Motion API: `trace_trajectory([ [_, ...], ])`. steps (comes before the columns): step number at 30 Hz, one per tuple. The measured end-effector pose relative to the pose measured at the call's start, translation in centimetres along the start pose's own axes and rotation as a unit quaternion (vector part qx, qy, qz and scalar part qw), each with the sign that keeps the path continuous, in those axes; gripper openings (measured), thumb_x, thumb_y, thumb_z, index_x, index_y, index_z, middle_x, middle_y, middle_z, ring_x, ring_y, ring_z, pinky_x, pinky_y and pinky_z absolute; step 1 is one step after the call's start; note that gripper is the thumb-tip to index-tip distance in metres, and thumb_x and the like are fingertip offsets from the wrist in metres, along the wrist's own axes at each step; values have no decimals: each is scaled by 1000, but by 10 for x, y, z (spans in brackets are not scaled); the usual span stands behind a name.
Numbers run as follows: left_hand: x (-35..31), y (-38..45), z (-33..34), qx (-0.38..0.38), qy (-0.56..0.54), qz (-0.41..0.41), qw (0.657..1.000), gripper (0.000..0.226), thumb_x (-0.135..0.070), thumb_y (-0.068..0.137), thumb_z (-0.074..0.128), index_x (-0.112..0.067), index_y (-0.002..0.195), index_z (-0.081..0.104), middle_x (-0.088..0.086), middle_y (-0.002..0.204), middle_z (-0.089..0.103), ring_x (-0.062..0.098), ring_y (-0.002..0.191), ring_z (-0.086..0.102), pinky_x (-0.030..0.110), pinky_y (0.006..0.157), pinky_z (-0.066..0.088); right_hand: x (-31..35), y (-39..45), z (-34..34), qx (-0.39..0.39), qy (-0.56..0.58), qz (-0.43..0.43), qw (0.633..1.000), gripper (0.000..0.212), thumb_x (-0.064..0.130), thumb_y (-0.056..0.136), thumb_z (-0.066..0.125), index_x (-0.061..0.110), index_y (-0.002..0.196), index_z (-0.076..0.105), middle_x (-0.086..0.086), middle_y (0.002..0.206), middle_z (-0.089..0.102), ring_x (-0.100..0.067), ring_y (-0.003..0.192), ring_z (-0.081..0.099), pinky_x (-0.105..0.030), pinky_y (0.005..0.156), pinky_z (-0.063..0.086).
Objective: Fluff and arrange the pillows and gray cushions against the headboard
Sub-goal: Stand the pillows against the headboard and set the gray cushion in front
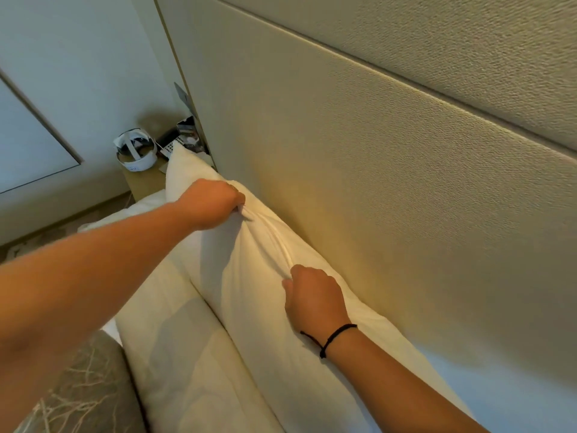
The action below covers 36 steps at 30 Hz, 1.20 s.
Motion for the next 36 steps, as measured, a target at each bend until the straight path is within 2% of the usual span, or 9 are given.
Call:
trace_trajectory([
  [5,9,37,-36,-35,-9,-30,999,15,-27,95,57,-28,101,70,3,99,68,28,89,62,31,67,45,-5,27,-30,-70,76,41,994,40,31,97,47,21,62,32,5,61,41,-12,53,35,-29,45,20],
  [9,-15,40,-11,15,-46,-89,995,20,-29,95,54,-26,110,67,8,112,64,31,105,58,37,81,45,-23,33,-27,-20,64,81,994,35,34,98,47,19,66,42,1,69,49,-26,68,51,-31,56,37],
  [12,-62,24,12,33,-24,4,999,32,-33,95,46,-27,123,60,3,121,63,24,115,54,40,96,41,-39,8,-22,10,9,68,998,35,54,94,44,21,94,56,1,87,60,-26,79,55,-33,61,39],
  [16,-104,11,12,56,-44,109,991,39,-33,92,41,-31,129,53,-3,125,63,21,119,49,43,100,28,-68,-42,-37,48,-85,60,993,64,78,83,35,29,121,48,2,102,65,-23,84,58,-34,63,40],
  [22,-165,0,-13,193,-186,121,956,39,-65,90,41,-41,115,60,-10,110,59,15,108,45,42,100,29,-93,-95,-77,38,-46,96,994,27,37,102,26,28,105,52,1,85,64,-25,78,59,-35,65,49],
  [25,-191,-9,-28,217,-202,153,943,32,-46,92,57,-27,114,70,-6,117,63,16,103,54,32,87,43,-96,-108,-73,70,-69,104,990,30,32,101,37,25,130,43,-4,101,67,-26,88,61,-37,73,52],
  [28,-198,-14,-49,166,-225,160,947,24,-19,92,58,-14,111,72,2,109,69,19,94,61,29,79,50,-96,-115,-72,57,-6,107,993,53,34,92,57,31,138,31,-1,100,66,-23,89,60,-33,70,49],
  [31,-184,-17,-78,71,-308,110,942,14,-17,91,65,-14,100,74,2,96,70,18,84,61,32,77,55,-93,-119,-81,15,139,98,985,72,27,79,73,44,136,32,8,95,60,-13,87,59,-25,67,48],
  [36,-175,-26,-101,-23,-358,95,929,9,-5,88,67,-13,91,73,2,91,69,20,86,63,34,80,55,-90,-118,-103,-78,205,108,970,55,32,84,69,40,130,40,7,77,60,-6,67,58,-23,56,43],
])
Point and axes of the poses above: each hand's wrist, its own y-axis towards the middle knuckle, its own z-axis out of the palm, x = y × z, the point moved 7 cm from there along y, towards the middle knuckle
